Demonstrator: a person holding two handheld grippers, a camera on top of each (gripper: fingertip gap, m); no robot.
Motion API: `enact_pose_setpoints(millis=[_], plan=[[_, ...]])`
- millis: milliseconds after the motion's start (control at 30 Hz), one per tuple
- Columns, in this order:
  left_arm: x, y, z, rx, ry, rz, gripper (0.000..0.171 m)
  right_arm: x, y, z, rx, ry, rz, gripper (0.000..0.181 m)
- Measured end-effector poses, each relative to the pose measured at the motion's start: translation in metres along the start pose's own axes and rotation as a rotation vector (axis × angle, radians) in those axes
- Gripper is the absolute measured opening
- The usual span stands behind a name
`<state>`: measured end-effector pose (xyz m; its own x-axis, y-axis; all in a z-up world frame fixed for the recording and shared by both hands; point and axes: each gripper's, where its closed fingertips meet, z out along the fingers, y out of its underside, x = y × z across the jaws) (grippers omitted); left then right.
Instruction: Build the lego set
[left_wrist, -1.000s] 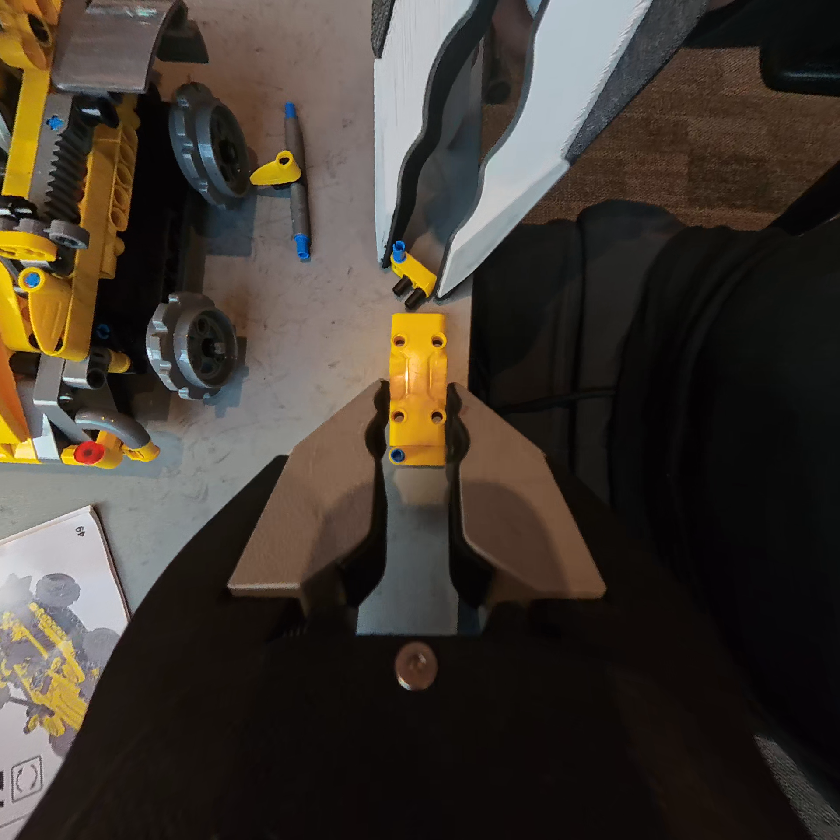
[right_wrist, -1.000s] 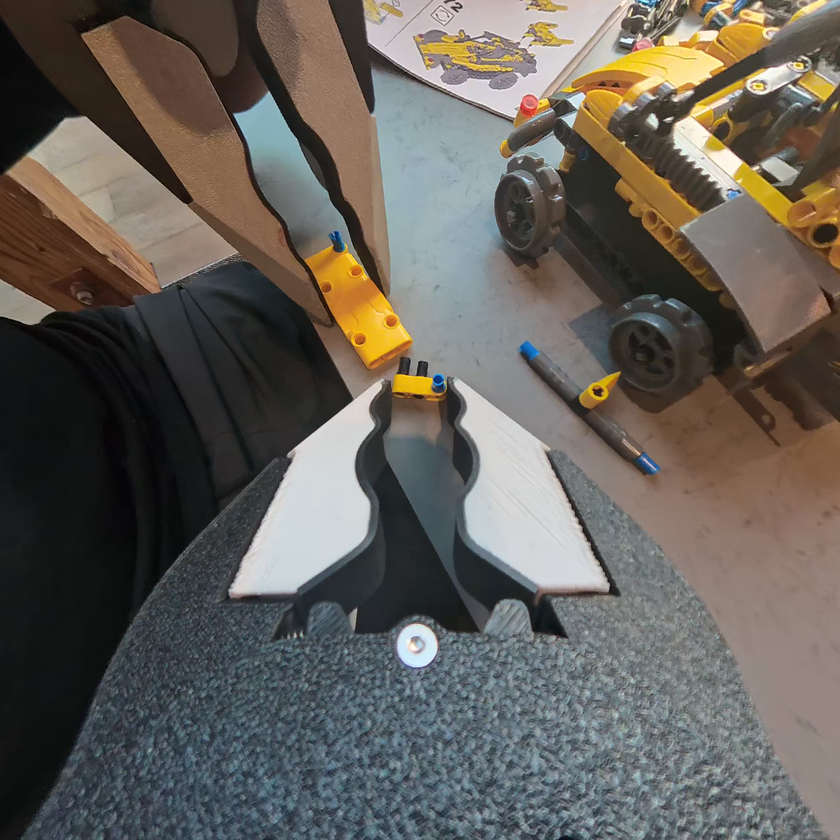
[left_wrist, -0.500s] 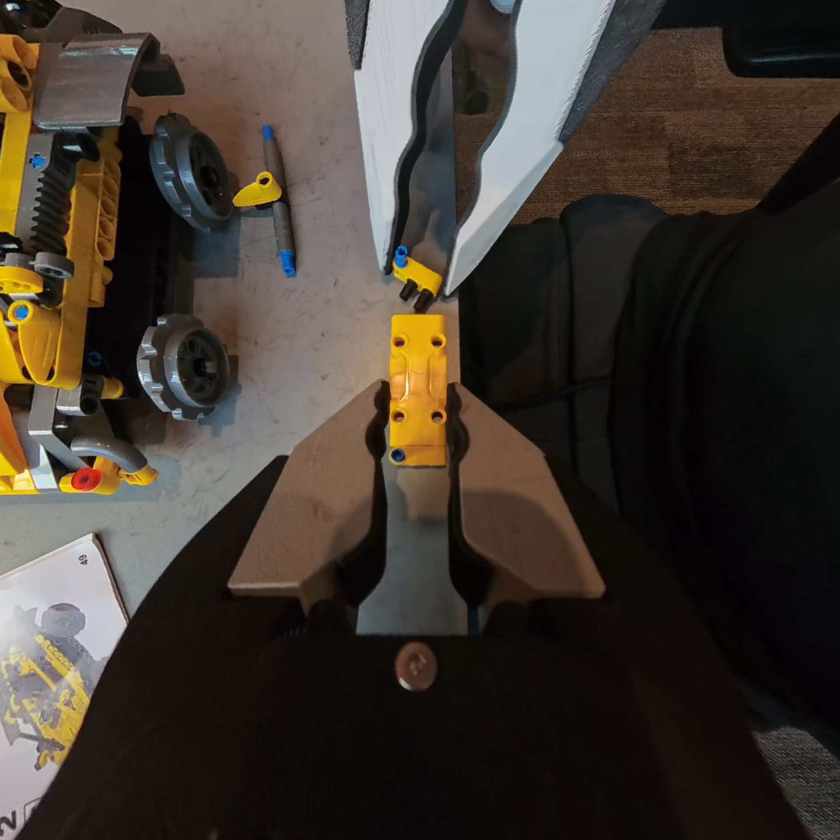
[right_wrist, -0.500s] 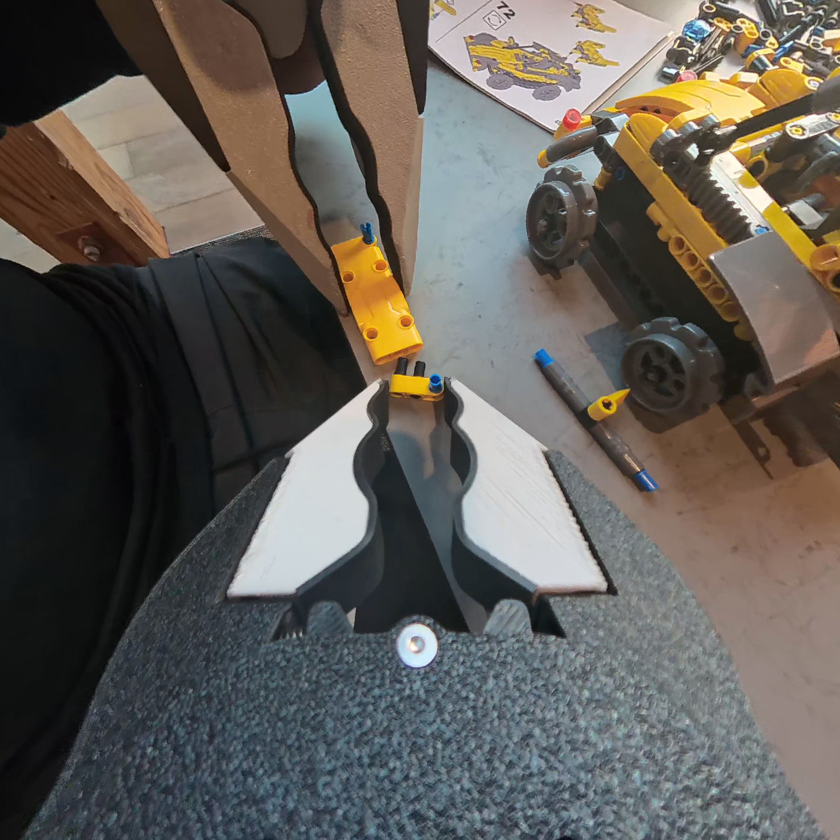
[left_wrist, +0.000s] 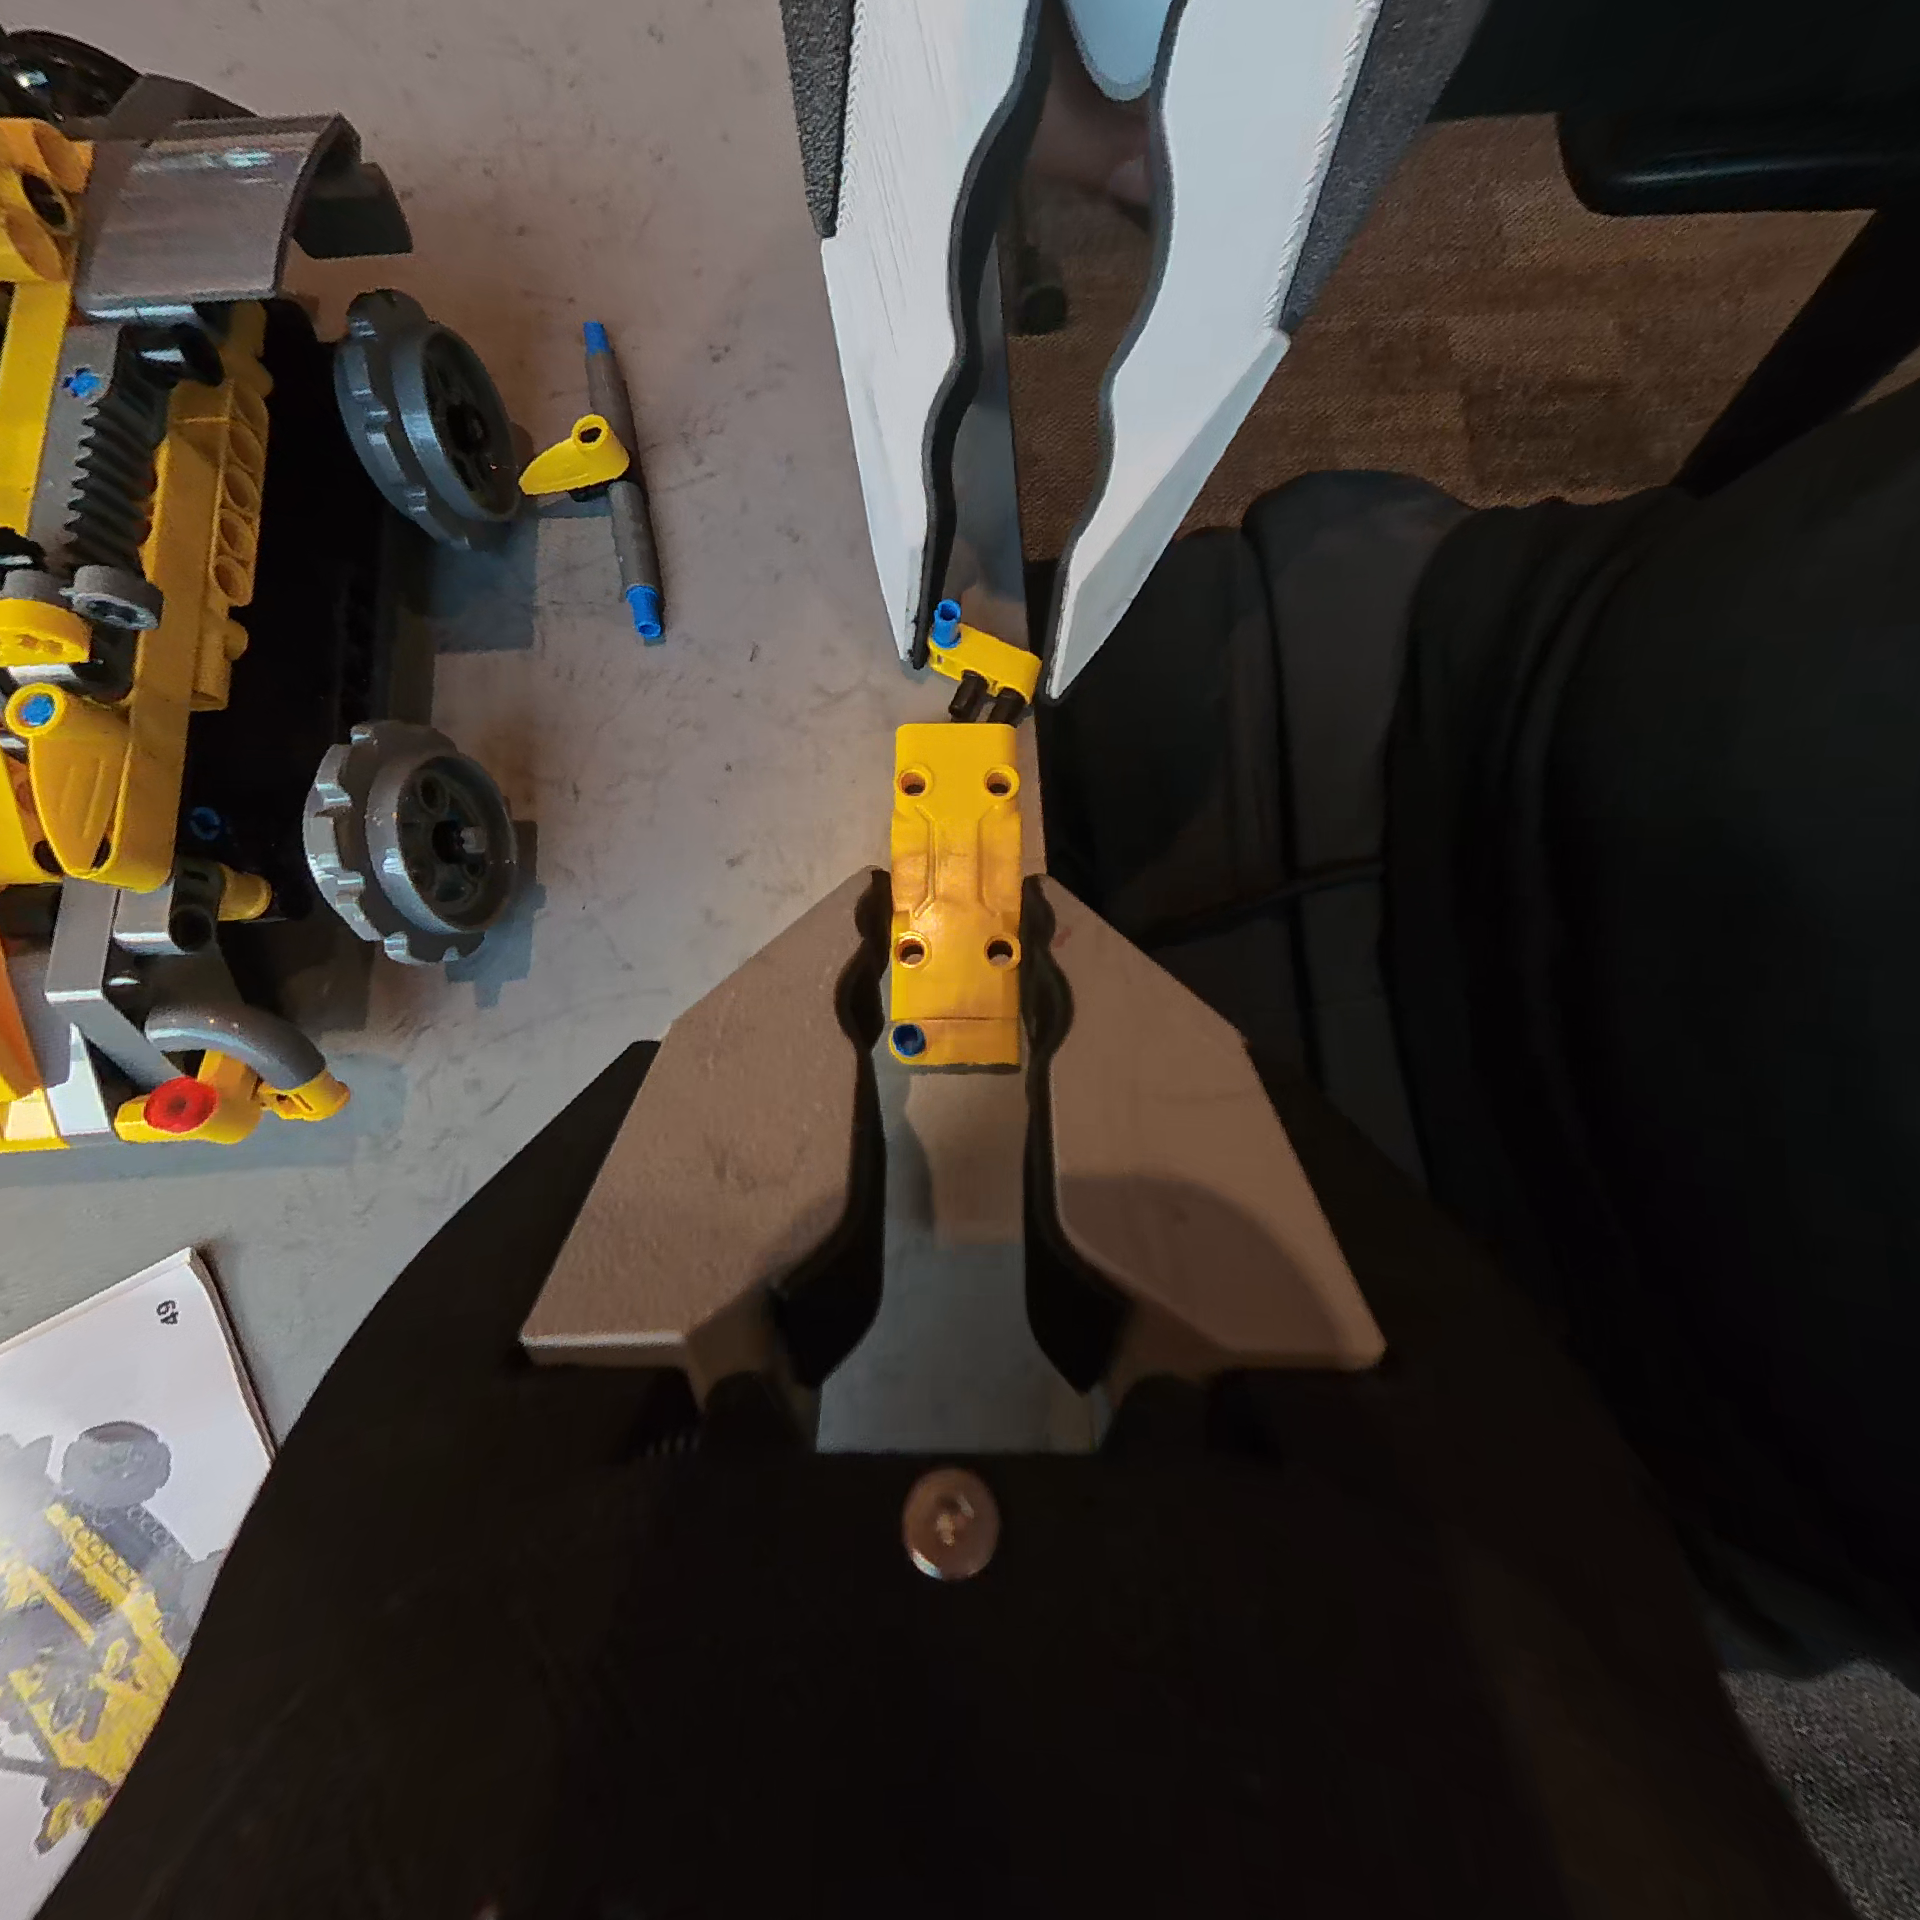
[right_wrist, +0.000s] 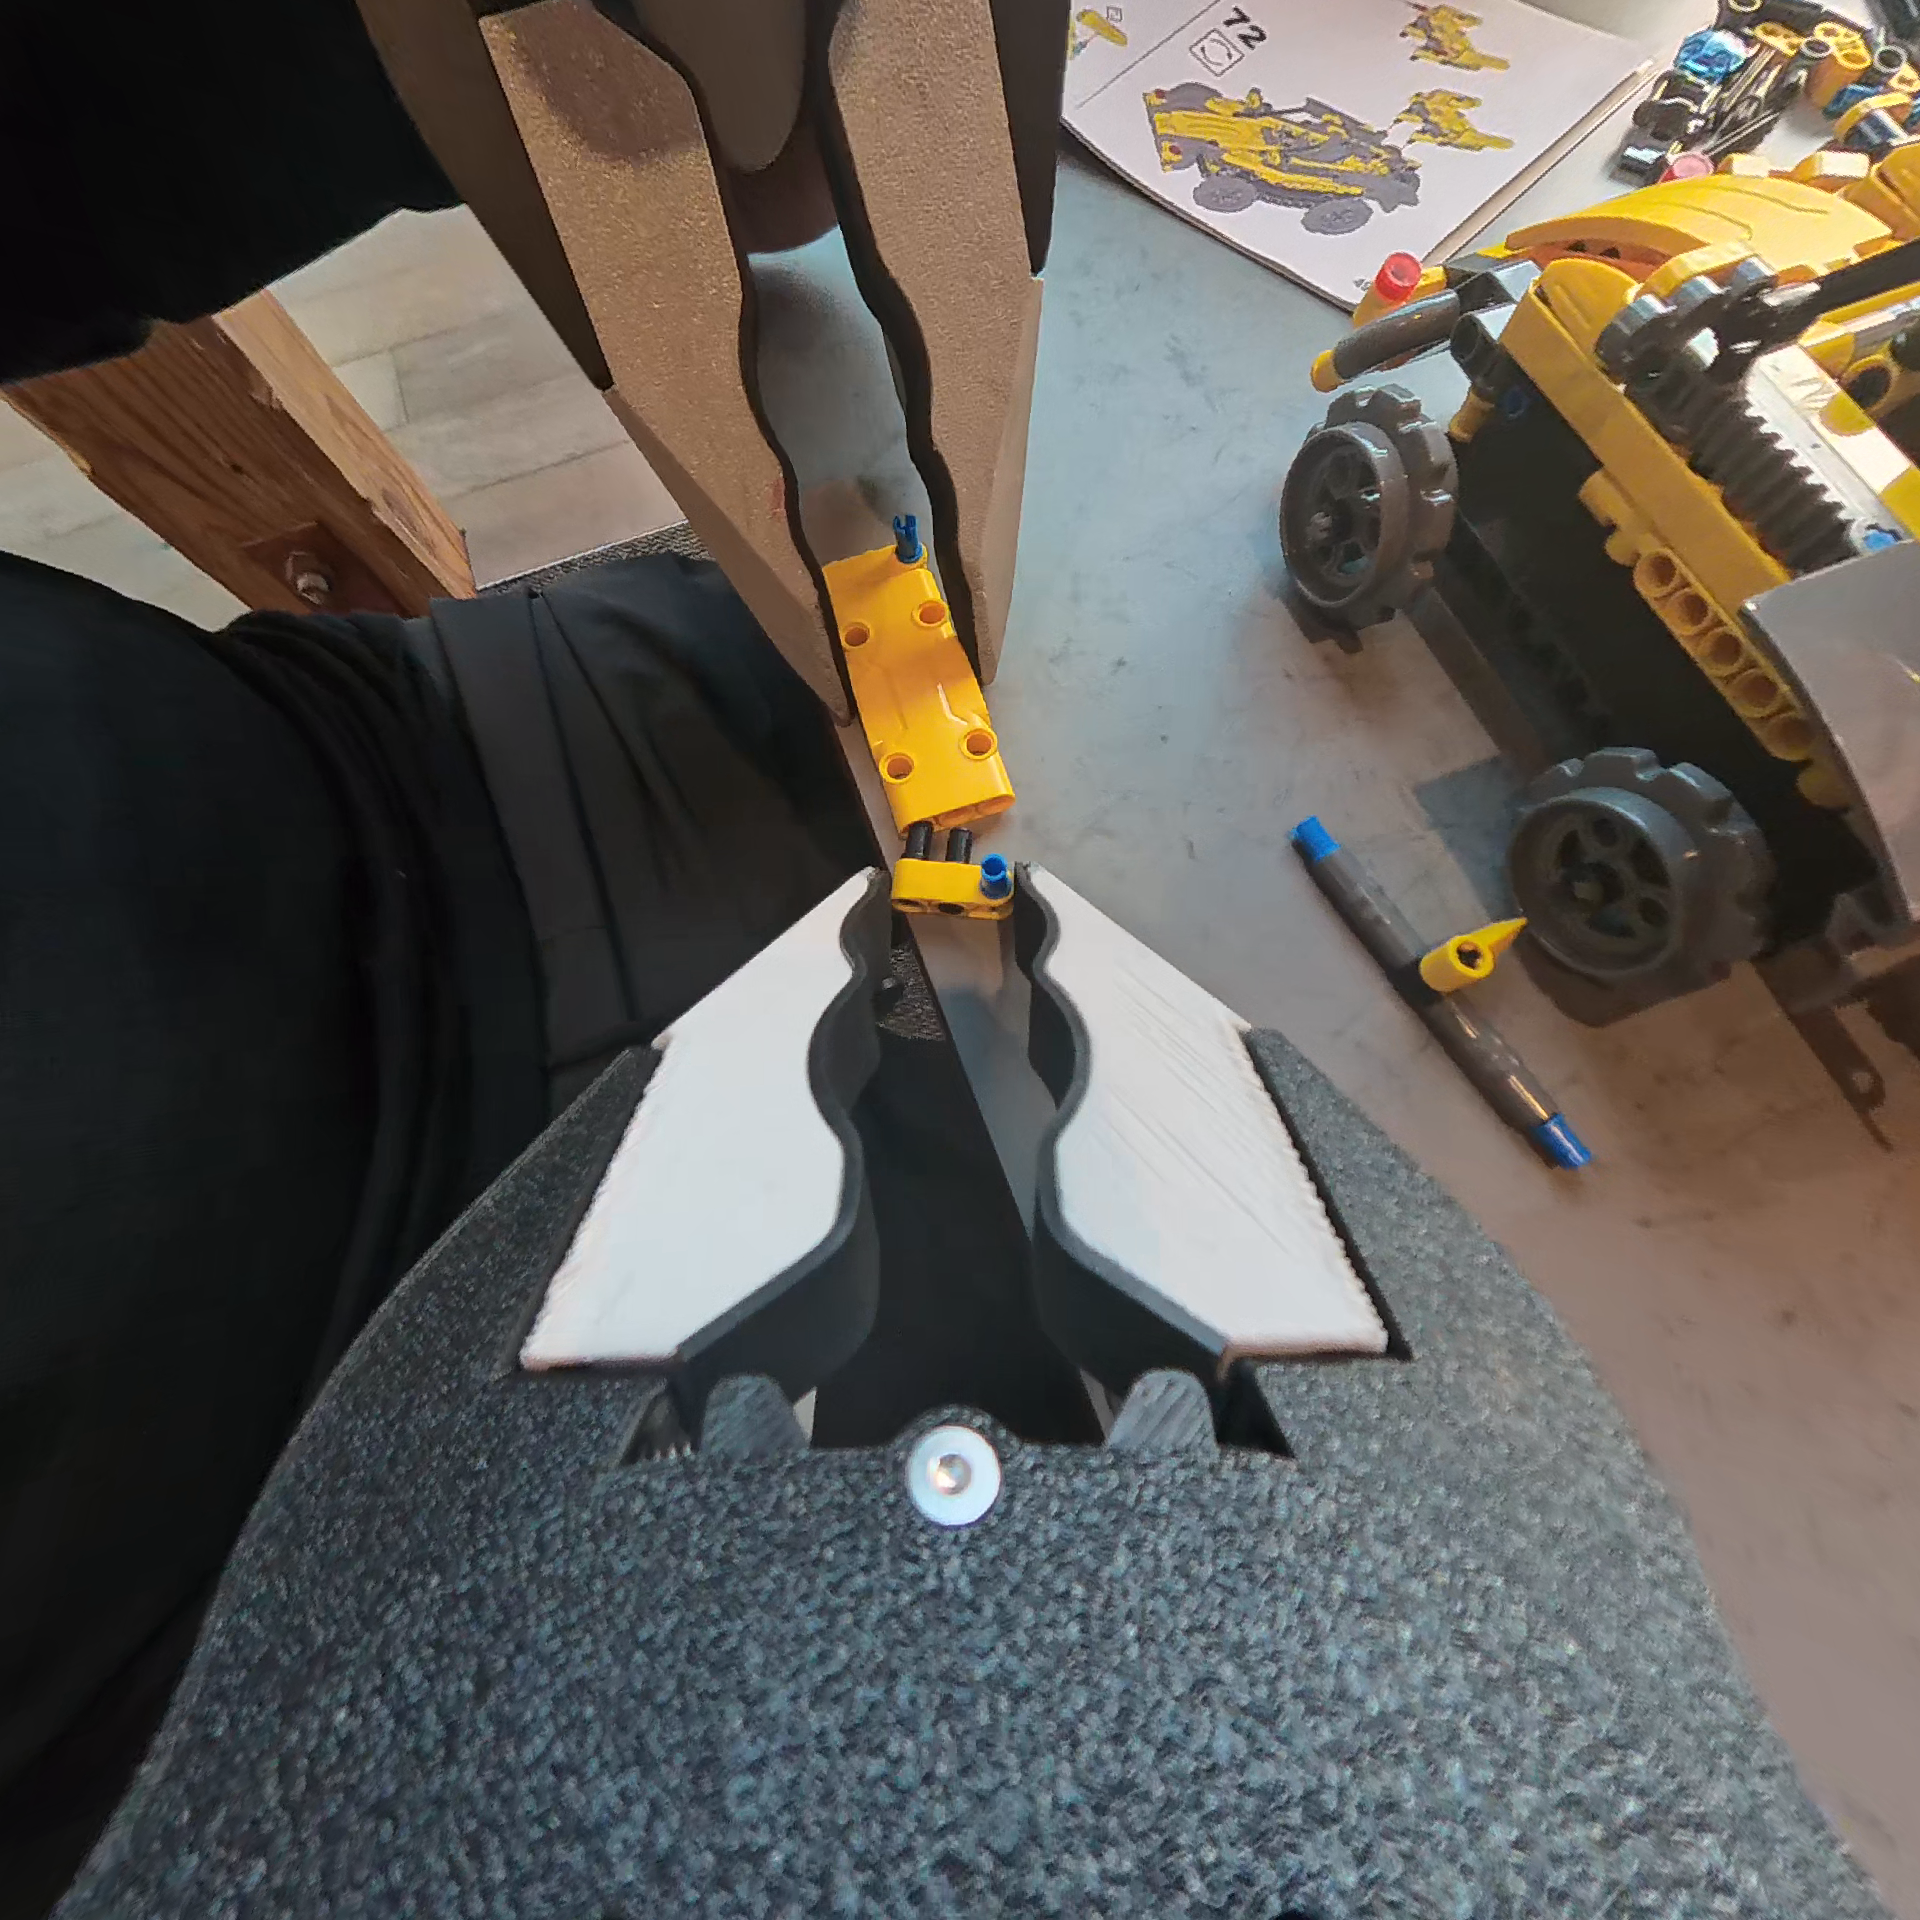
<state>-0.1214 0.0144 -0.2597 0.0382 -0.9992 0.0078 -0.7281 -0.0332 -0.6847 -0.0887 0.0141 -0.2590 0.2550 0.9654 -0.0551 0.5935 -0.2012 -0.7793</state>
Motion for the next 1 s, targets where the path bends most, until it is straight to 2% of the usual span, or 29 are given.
enact_pose_setpoints(millis=[400, 1000], plan=[[0.005, 0.002, -0.002, 0.006, 0.027, 0.041, 0.021, -0.006, -0.001, 0.002, -0.020, 0.016, -0.073, 0.023], [0.014, 0.001, -0.001, -0.009, 0.041, 0.169, 0.021, -0.018, 0.001, 0.003, -0.129, -0.112, -0.189, 0.023]])
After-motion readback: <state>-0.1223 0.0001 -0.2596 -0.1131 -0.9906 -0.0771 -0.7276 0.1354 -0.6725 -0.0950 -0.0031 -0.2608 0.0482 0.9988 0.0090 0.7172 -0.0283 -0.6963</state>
